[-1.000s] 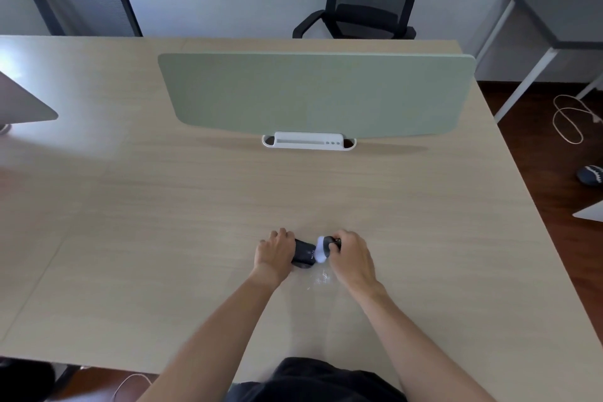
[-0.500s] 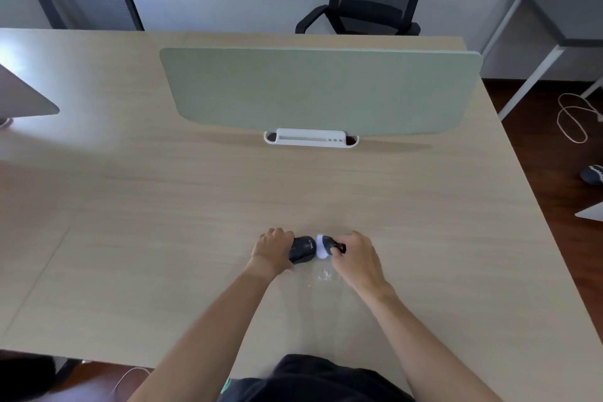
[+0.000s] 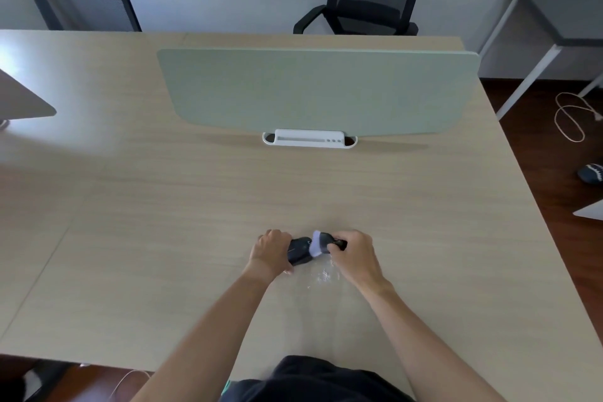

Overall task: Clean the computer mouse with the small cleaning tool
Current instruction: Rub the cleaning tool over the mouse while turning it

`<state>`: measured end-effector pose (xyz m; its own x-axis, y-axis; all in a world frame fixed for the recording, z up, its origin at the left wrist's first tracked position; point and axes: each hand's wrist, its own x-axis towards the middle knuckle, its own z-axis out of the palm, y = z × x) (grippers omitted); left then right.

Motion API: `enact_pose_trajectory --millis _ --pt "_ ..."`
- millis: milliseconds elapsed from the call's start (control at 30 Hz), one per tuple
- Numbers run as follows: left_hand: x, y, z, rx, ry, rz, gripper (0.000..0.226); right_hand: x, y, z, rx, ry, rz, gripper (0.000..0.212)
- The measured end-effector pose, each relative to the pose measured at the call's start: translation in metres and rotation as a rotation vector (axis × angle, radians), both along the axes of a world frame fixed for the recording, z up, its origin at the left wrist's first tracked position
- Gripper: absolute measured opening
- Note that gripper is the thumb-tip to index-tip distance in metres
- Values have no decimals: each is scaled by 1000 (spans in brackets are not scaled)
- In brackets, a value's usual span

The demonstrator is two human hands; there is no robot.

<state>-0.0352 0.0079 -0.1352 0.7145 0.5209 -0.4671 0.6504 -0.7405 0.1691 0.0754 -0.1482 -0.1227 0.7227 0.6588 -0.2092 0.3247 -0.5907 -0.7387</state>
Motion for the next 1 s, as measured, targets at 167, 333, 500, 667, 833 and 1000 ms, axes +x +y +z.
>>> enact_pose_trajectory --millis 167,333,500,667,833,1000 --pt "-12 -5 5 -141 -162 186 107 -25 33 2 48 177 126 23" --pt "-17 -9 8 -177 -202 225 111 -1 46 -3 -78 64 -44 12" --pt "-17 -11 8 -190 -163 259 113 12 52 5 -72 1 -49 18" --pt "-17 -9 7 -223 -165 292 120 -18 62 5 22 181 160 11" --pt "-16 -8 8 -209 -182 289 120 13 42 -6 -71 54 4 11" --pt "-18 -10 6 -216 -183 292 118 20 36 1 -23 65 -92 17"
